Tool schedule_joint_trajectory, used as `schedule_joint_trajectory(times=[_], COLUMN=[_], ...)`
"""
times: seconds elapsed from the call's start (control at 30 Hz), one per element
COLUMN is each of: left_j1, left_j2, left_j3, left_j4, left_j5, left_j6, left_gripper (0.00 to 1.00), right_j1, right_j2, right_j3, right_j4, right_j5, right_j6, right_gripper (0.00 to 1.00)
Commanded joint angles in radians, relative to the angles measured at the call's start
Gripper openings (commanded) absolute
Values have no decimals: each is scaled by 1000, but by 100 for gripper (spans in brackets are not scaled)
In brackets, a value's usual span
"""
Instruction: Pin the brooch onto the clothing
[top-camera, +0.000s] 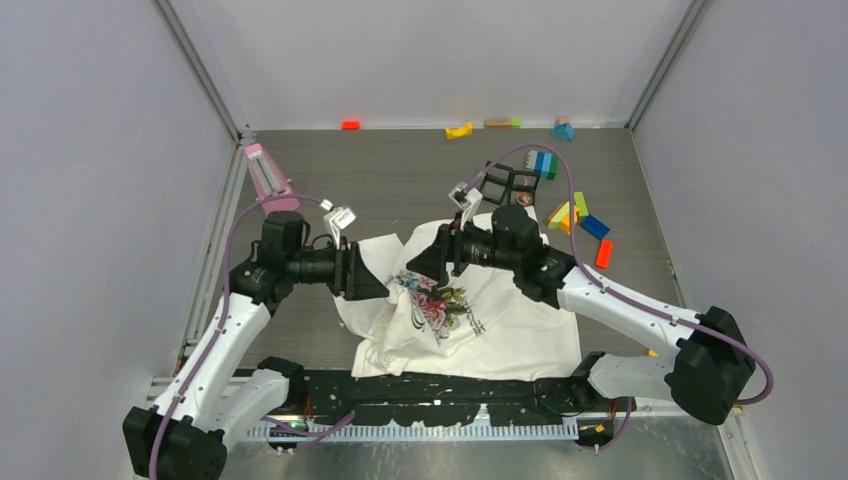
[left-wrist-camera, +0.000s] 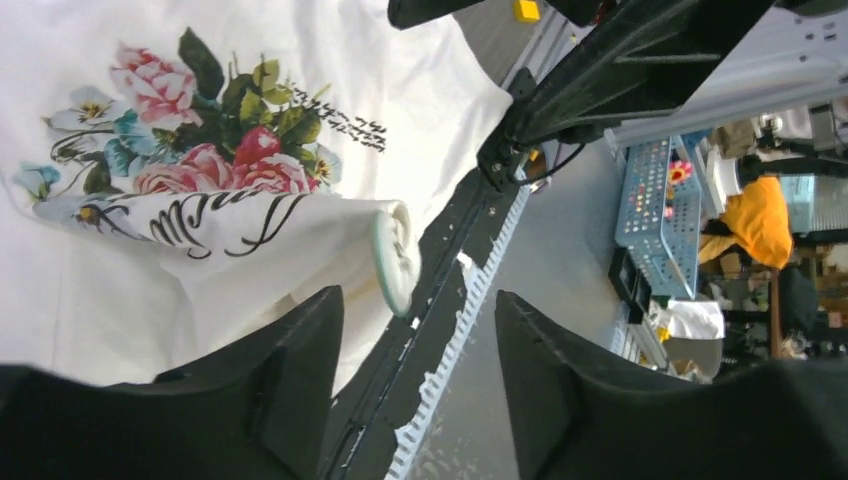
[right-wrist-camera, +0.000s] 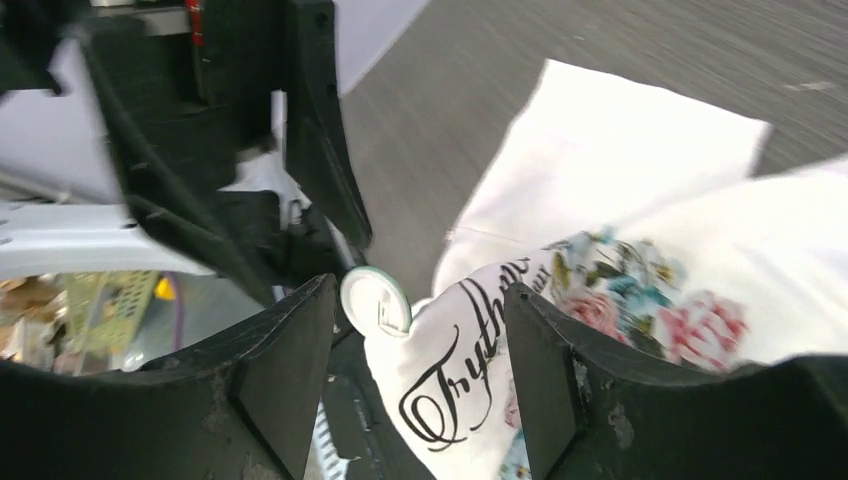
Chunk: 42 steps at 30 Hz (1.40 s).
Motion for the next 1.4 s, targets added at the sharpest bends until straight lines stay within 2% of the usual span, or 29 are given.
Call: schedule_joint_trajectory(times=[0.0, 0.07, 0.1, 0.23, 0.37, 0.53, 0.67, 0.93, 1.1, 1.37], left_j1=[-10, -9, -8, -6, 38, 143, 207, 211, 213, 214], left_j2=[1, -15, -23, -30, 77, 168, 118, 139, 137, 139], left_j3=[116, 155, 177, 233, 293, 356, 306, 295, 284, 279], left_j4=[-158, -174, -178, -130, -116, -127, -57, -82, -84, -88], left_j5=[-173, -256, -304, -493, -631, -868, -842, -881, -893, -902], left_j6=[97, 111, 115, 100, 67, 82, 97, 138, 143, 148], left_gripper=[78, 96, 99, 100, 100, 100, 100, 100, 100, 100], right_j1=[2, 3, 4, -8, -86, -237, -343, -491, -542, -549], right_j2=[-58, -74, -78, -34, 74, 217, 416, 722, 824, 896], right_j3=[73, 103, 126, 218, 313, 394, 489, 697, 803, 856], right_j4=[-206, -296, -351, -513, -629, -633, -628, -650, -678, -696], right_j5=[290, 404, 454, 739, 821, 862, 885, 852, 828, 783], right_j6=[-130, -167, -175, -215, -214, -229, -253, -259, -268, -296], right_gripper=[68, 69, 69, 74, 74, 74, 72, 68, 67, 67])
